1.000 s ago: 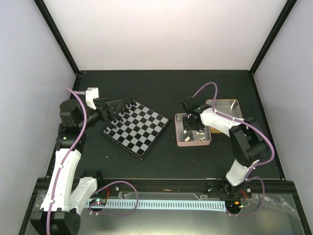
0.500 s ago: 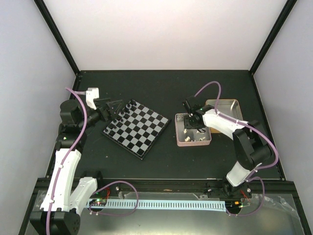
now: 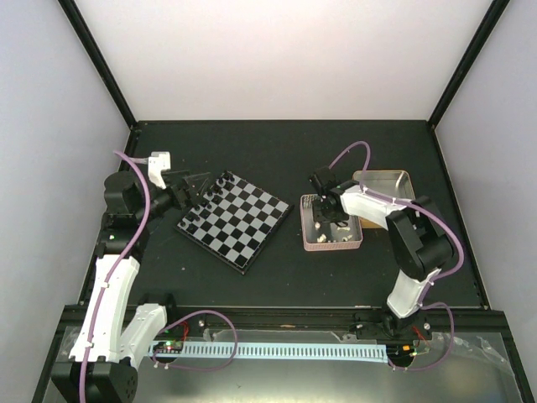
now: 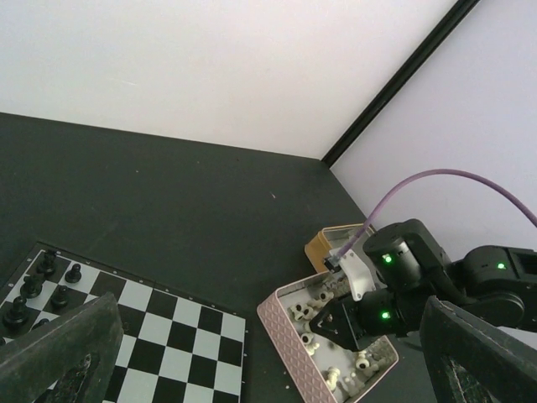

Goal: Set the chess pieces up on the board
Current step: Pick up the chess piece from the storage box, then place the chess piece on the chessboard.

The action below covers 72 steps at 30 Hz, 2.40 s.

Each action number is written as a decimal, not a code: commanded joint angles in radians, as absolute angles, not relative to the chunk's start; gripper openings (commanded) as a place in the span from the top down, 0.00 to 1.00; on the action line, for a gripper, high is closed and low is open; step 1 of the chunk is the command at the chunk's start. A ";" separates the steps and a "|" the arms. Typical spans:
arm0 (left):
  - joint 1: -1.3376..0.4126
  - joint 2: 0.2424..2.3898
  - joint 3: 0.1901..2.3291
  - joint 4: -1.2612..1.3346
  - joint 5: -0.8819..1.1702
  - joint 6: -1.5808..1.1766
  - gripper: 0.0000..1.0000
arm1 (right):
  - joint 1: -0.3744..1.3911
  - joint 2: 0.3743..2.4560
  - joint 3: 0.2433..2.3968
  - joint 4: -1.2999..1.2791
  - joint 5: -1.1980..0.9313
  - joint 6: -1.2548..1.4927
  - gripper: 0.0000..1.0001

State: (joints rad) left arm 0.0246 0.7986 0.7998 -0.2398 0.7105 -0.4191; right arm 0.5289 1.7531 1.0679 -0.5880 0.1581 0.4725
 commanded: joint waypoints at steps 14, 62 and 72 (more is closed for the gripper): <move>0.021 0.796 0.805 -0.270 0.698 -0.398 0.01 | 0.568 1.665 1.118 -0.599 0.178 0.453 0.92; 0.019 0.749 0.760 -0.450 0.686 -0.399 0.01 | 0.724 2.035 1.686 -0.846 0.072 0.361 0.65; 0.020 0.748 0.756 -0.457 0.684 -0.395 0.01 | 0.724 2.085 1.680 -0.896 0.118 0.391 0.61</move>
